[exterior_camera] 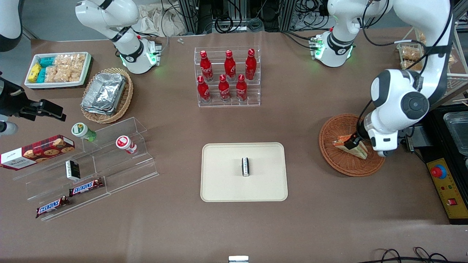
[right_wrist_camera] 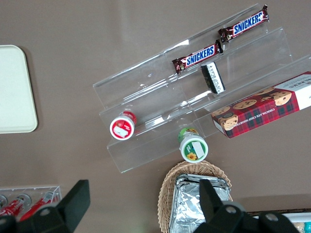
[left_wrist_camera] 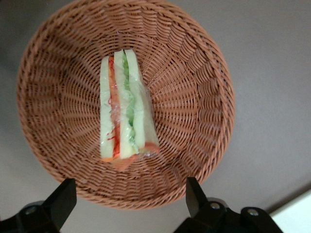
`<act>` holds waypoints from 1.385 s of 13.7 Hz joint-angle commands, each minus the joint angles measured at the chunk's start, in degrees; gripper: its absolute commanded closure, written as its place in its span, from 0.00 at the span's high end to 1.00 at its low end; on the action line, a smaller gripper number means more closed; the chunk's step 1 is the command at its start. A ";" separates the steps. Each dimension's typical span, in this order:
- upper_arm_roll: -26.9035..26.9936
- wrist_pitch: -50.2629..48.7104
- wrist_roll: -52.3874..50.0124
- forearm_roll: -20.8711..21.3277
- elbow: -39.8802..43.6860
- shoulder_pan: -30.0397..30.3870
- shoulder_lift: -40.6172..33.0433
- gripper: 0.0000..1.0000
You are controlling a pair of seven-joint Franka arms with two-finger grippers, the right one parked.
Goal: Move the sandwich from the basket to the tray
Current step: 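Lower the left gripper and close it on the wrapped sandwich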
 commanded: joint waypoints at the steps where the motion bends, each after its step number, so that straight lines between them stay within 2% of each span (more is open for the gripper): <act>1: -0.17 2.51 -4.78 0.47 -0.91 0.54 1.89 1.00; 7: 1.76 9.53 -7.16 0.74 -2.41 0.46 6.90 1.00; 8: 1.76 10.33 -7.25 0.65 -2.32 0.54 7.34 0.88; 9: 1.85 10.42 -8.03 0.56 -2.06 0.54 7.44 0.43; 10: 1.85 10.42 -8.56 0.56 -1.71 0.54 7.35 0.05; 11: 1.85 10.51 -8.48 0.56 -1.44 0.54 7.44 0.00; 15: 1.50 6.41 -6.91 0.91 -0.83 0.28 2.54 0.00; 19: -2.88 -15.72 5.81 1.18 9.34 -0.16 -2.14 0.00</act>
